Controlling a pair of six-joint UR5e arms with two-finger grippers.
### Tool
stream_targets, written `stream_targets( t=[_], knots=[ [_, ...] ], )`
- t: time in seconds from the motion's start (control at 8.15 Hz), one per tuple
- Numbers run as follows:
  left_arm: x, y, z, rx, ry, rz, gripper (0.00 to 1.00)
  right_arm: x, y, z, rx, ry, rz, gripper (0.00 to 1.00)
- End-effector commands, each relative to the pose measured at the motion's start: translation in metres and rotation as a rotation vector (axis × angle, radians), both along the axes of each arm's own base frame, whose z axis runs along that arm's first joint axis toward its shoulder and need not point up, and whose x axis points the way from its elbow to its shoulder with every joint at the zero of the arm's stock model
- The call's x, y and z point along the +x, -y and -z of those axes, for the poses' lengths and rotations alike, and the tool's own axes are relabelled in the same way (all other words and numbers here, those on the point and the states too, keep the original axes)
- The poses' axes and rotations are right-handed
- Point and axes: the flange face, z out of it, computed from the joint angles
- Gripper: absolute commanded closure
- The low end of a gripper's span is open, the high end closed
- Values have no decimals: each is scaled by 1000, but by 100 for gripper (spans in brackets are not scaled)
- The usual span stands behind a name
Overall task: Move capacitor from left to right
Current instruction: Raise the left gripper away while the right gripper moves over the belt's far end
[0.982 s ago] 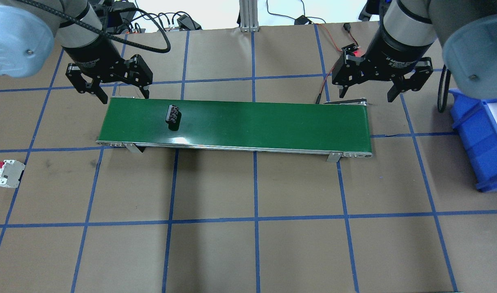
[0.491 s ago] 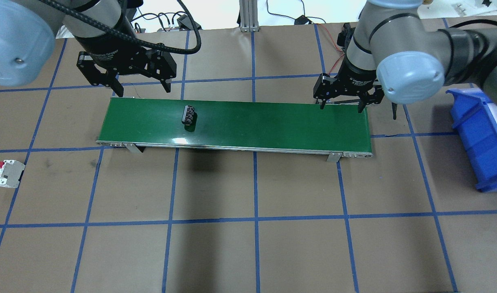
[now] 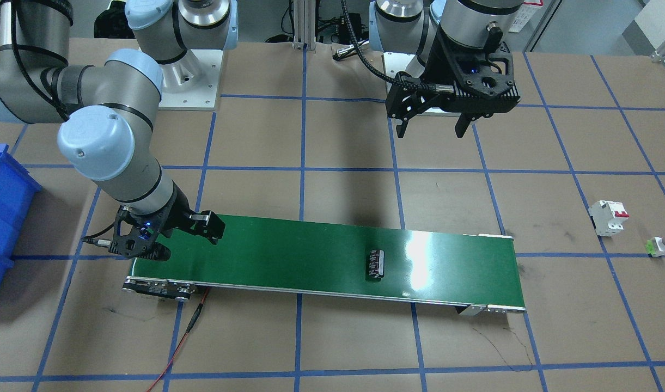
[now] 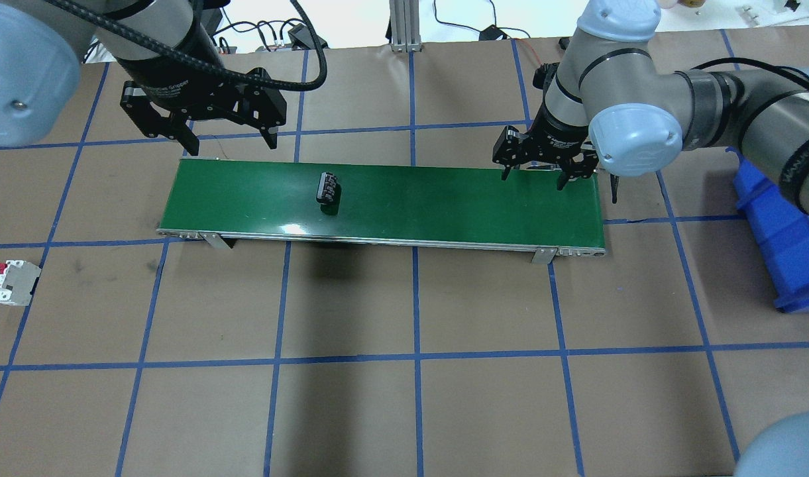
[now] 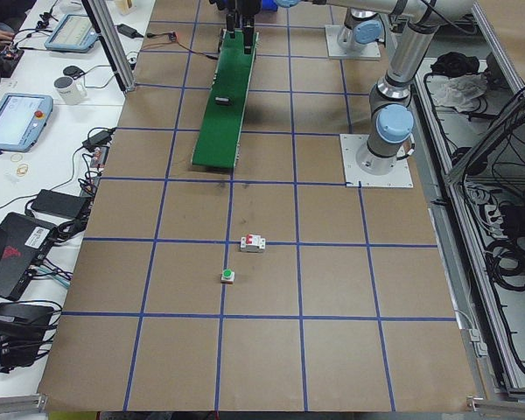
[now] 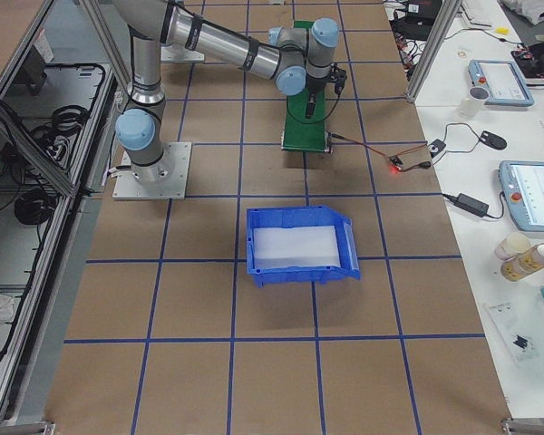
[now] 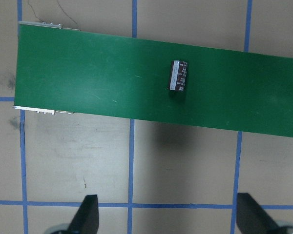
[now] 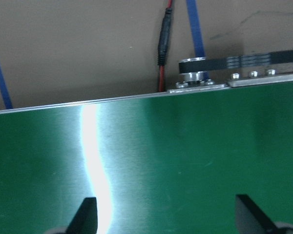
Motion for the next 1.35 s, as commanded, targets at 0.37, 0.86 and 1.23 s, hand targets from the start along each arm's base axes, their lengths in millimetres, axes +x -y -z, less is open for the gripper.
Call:
stream_targets(
  t=[0.37, 0.86, 1.23],
  knots=[
    [-1, -13, -10, -19, -7, 2, 0, 8, 15, 46, 24, 180, -156, 0],
    [0, -13, -10, -19, -7, 0, 0, 2, 15, 50, 31, 118, -161, 0],
    [-1, -13, -9, -18, -7, 2, 0, 2, 16, 51, 31, 118, -161, 0]
  ],
)
